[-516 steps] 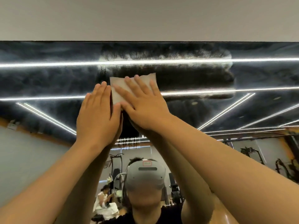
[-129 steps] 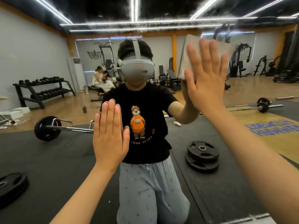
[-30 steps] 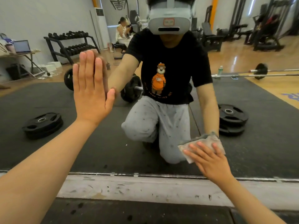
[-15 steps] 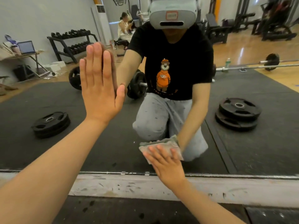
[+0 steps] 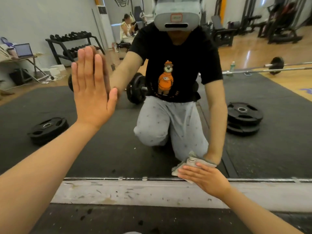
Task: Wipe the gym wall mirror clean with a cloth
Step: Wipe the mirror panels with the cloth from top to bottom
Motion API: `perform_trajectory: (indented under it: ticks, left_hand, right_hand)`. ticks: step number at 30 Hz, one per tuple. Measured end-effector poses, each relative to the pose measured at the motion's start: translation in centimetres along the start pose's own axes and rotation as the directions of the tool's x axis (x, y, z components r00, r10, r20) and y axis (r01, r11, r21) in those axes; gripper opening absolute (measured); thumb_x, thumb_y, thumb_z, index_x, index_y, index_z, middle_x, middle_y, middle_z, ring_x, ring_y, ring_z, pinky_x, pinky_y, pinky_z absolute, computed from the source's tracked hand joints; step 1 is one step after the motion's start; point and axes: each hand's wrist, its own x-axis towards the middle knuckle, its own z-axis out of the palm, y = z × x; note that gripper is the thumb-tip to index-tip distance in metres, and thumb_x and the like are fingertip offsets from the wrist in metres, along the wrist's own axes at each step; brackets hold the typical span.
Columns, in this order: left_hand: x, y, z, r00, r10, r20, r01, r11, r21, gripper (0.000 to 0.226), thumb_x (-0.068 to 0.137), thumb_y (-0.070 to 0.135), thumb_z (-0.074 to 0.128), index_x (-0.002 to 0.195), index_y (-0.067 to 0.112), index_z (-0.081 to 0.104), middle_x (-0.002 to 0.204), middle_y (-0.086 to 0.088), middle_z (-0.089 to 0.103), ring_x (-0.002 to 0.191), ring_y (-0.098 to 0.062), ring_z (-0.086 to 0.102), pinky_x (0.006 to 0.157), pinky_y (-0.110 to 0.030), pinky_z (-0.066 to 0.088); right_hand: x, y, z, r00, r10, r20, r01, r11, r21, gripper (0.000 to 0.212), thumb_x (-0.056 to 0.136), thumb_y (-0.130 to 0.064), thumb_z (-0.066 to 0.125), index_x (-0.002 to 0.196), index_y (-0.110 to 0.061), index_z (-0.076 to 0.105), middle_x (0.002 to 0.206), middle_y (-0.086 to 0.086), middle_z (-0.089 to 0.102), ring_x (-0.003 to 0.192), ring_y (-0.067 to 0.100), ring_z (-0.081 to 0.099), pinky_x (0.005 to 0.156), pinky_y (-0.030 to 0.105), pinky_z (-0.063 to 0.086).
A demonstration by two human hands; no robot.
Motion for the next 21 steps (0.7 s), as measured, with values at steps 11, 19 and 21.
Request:
perform_trajectory:
  ticks: [11,19,21]
  left_hand:
    - [4.0,12.4,-0.9,0.831,0.554,0.056,-0.547,0.83,-0.108,0.066,0.099,0.027,0.042,0.157,0.006,0.019,0.164,-0.011,0.014,0.153,-0.025,0.007,0.125,-0.043,0.004]
    - [10.9,23.7,1.4,0.699,0.716,-0.002,-0.715,0.698,-0.025,0.062,0.102,0.031,0.036,0.156,0.005,0.023,0.163,-0.014,0.02,0.15,-0.028,0.018,0.123,-0.044,0.009]
    - [11.0,24.4,2.1,0.727,0.687,-0.027,-0.687,0.727,-0.001,0.06,0.101,0.029,0.038,0.155,0.005,0.028,0.161,-0.015,0.025,0.148,-0.029,0.023,0.122,-0.046,0.015]
  right_hand:
    - [-14.7,10.2,-1.3,0.923,-0.079,0.377,0.088,0.996,-0.007,0.061,0.09,-0.029,0.04,0.151,-0.033,0.037,0.159,-0.017,0.029,0.148,0.005,0.016,0.124,0.033,-0.002]
    - [-21.7,13.7,-1.1,0.917,0.004,0.398,-0.016,1.0,0.027,0.053,0.102,-0.021,0.024,0.154,-0.032,0.028,0.16,-0.017,0.02,0.148,0.004,0.015,0.124,0.033,-0.004]
    - [-21.9,12.9,-0.3,0.942,0.007,0.336,-0.02,0.999,0.036,0.064,0.094,-0.026,0.035,0.156,-0.03,0.021,0.161,-0.017,0.018,0.15,0.005,0.01,0.124,0.035,-0.005]
